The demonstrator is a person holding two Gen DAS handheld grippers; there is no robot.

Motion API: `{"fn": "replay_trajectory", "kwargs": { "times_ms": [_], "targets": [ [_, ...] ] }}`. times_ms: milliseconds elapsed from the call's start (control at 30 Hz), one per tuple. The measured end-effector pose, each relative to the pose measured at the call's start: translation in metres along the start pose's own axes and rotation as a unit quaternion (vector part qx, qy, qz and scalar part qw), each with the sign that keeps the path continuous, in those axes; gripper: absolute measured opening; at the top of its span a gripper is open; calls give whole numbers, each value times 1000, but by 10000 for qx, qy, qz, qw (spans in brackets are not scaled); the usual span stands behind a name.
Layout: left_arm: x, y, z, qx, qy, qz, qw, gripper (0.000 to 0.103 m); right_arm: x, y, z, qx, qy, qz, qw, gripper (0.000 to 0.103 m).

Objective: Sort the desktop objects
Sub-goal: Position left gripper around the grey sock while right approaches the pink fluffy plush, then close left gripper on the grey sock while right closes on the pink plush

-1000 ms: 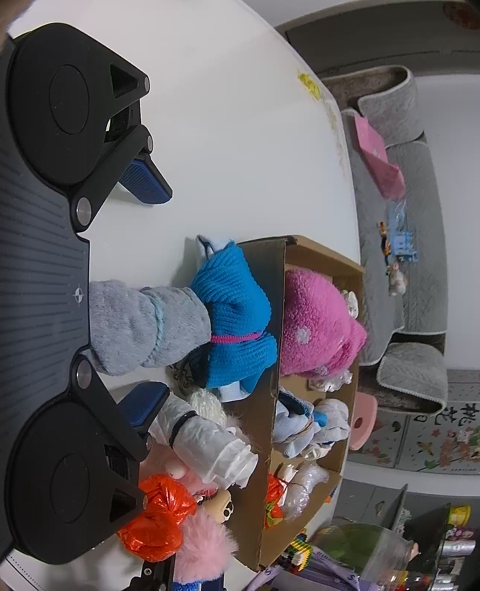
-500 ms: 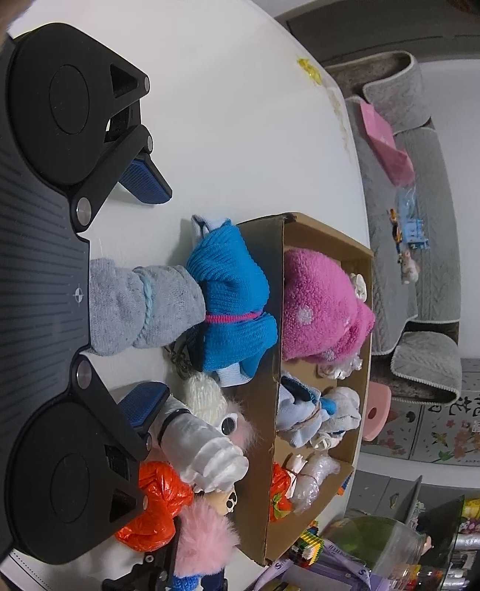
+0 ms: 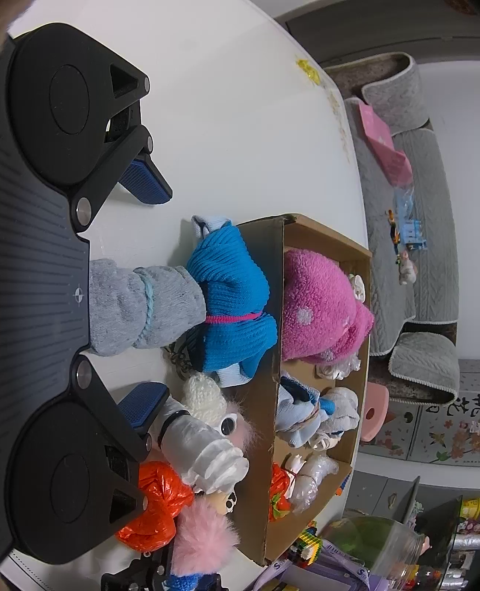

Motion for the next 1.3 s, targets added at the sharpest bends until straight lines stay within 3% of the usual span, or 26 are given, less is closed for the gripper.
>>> {"fn": "replay_trajectory", "kwargs": {
  "times_ms": [400,1300],
  "targets": [
    [-4,0,1,-67,79,-61,9999,98,4,2,1,49,-60,79,9999,53],
    [0,2,1,-59,-16,45,10000,103,3,3,2,58,-77,115,9999,53]
  ]
}}
Point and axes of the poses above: each gripper's, at about its wrist camera, not at the fingertips, and z roughly against the way its jaws point, x to its left, y to its underside, the point moved 9 cm from there along -z, roughly the way its jaws point, and after that the axes turned 10 degrees about z, right-handed, at the moved point
